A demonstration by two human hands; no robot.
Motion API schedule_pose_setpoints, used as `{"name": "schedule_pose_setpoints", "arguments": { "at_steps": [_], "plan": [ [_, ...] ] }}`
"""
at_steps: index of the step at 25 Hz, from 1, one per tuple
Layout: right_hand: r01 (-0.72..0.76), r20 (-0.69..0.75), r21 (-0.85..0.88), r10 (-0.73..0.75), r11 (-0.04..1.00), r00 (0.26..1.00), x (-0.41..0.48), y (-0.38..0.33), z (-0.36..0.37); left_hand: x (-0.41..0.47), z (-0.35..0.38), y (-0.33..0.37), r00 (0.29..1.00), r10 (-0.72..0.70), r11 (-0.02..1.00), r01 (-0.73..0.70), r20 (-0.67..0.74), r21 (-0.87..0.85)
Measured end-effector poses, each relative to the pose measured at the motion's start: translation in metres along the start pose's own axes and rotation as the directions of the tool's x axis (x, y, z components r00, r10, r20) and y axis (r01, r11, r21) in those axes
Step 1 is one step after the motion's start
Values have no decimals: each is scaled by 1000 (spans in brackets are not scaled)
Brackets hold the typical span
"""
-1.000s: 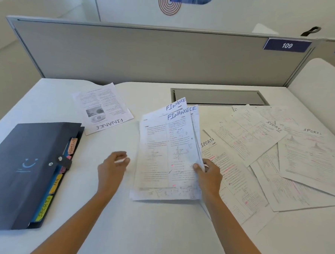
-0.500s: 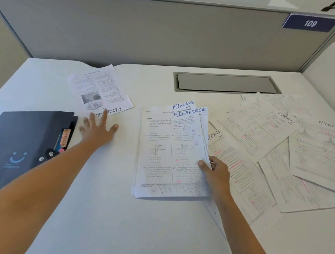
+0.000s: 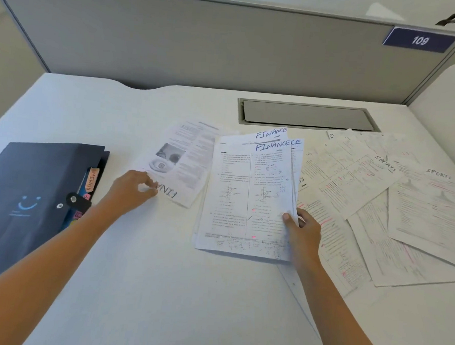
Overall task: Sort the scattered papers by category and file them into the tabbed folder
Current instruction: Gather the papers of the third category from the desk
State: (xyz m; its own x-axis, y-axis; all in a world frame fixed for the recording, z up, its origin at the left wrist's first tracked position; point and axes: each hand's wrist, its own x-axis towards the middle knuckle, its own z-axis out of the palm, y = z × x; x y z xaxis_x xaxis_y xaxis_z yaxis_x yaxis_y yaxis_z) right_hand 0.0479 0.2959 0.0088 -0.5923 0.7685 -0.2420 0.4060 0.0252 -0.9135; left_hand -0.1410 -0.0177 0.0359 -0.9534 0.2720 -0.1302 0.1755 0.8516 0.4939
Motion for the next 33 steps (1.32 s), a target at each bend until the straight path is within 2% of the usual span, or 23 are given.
{"name": "schedule_pose_setpoints", "arguments": {
  "at_steps": [3, 5, 7, 9, 10, 16, 22, 28, 30, 33],
  "plan": [
    [-8, -2, 21, 8, 1000, 1000, -1, -2, -7, -12, -2, -1, 997, -69, 995, 68, -23, -72],
    [4, -15, 17, -4, 1000, 1000, -1, -3, -12, -24, 8, 1, 975, -149, 988, 139, -163, -70],
    [20, -35, 0, -20, 1000, 999, -2, -4, -16, -42, 26, 13, 905, -324, 938, 344, -277, 28],
    [36, -53, -27, -37, 999, 998, -2, -6, -22, -59, 37, 33, 833, -499, 844, 530, -238, 86],
    [42, -55, -38, -44, 998, 998, -2, -8, -24, -63, 42, 42, 819, -533, 823, 560, -212, 98],
    [72, -67, -44, -75, 996, 995, -6, -16, -30, -56, 52, 63, 864, -463, 839, 499, -198, 218],
    [90, -104, -41, -94, 995, 990, -13, -17, -40, -48, 48, 60, 857, -510, 843, 515, -72, 154],
    [71, -155, -53, -78, 996, 985, -10, -11, -48, -51, 24, 41, 879, -460, 799, 473, -129, 370],
    [64, -145, -121, -81, 991, 986, -10, -5, -48, -52, 20, 37, 875, -470, 803, 480, -120, 354],
    [76, -85, -256, -101, 964, 991, -11, 3, -44, -56, 29, 43, 858, -492, 829, 514, -150, 220]
  ]
}}
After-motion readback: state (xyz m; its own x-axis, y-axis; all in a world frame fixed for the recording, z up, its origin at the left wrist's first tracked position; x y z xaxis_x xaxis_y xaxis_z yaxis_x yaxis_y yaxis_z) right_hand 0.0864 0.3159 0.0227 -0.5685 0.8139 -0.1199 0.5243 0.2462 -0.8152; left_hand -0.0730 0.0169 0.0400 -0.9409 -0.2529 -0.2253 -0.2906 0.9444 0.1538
